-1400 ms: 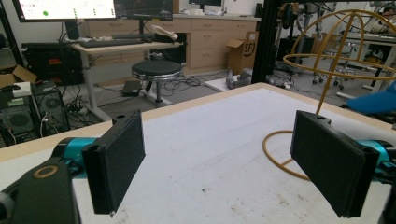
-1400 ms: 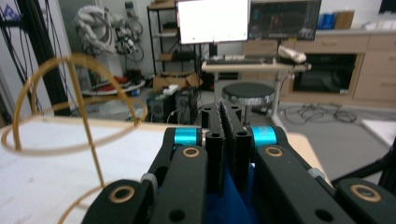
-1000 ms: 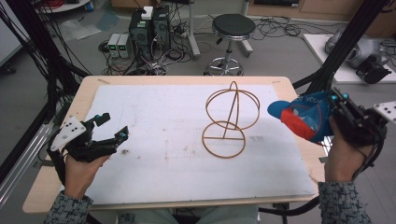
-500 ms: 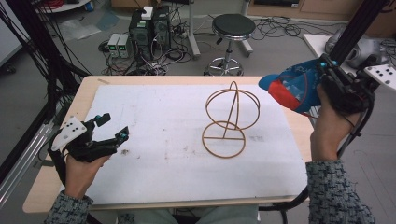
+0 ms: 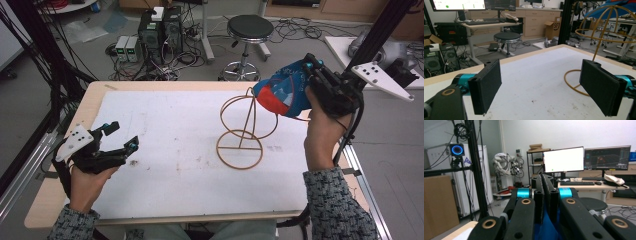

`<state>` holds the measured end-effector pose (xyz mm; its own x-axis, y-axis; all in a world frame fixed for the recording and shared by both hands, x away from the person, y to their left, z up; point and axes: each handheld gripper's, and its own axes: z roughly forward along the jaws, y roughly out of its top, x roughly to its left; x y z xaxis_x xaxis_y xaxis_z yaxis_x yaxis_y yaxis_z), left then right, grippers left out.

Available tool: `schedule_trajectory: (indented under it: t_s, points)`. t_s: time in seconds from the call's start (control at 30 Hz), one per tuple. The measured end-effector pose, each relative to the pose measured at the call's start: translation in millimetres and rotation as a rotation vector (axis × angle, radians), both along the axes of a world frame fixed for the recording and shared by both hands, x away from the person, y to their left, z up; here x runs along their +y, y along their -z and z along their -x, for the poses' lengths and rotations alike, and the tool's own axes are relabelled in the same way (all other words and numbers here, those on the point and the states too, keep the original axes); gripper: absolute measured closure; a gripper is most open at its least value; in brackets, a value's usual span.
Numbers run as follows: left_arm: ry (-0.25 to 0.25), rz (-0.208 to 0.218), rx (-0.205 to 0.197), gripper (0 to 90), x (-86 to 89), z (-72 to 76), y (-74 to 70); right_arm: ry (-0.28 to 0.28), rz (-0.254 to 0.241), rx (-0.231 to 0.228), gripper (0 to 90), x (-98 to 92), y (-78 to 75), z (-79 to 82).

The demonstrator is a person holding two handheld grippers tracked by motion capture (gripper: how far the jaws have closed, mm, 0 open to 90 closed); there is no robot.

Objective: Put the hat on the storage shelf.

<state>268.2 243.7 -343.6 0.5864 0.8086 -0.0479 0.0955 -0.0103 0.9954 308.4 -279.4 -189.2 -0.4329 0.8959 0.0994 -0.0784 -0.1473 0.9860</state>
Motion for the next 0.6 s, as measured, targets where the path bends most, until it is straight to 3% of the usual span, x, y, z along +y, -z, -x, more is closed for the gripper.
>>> schedule_trajectory:
  t_s: [0.2,0.43,0.6]
  points:
    - [0.004,-0.007,0.002,17.9,-0.6,-0.5,0.6,0.048,-0.027,-0.029,88.1,-3.3,-7.6,-0.5]
    - [0.008,-0.007,0.006,18.0,-1.6,-1.0,1.0,0.054,-0.073,-0.066,88.1,-9.4,-16.9,4.4]
    - [0.008,-0.007,0.006,17.9,-2.5,-1.2,1.2,0.038,-0.08,-0.092,88.0,-6.8,-22.2,9.7]
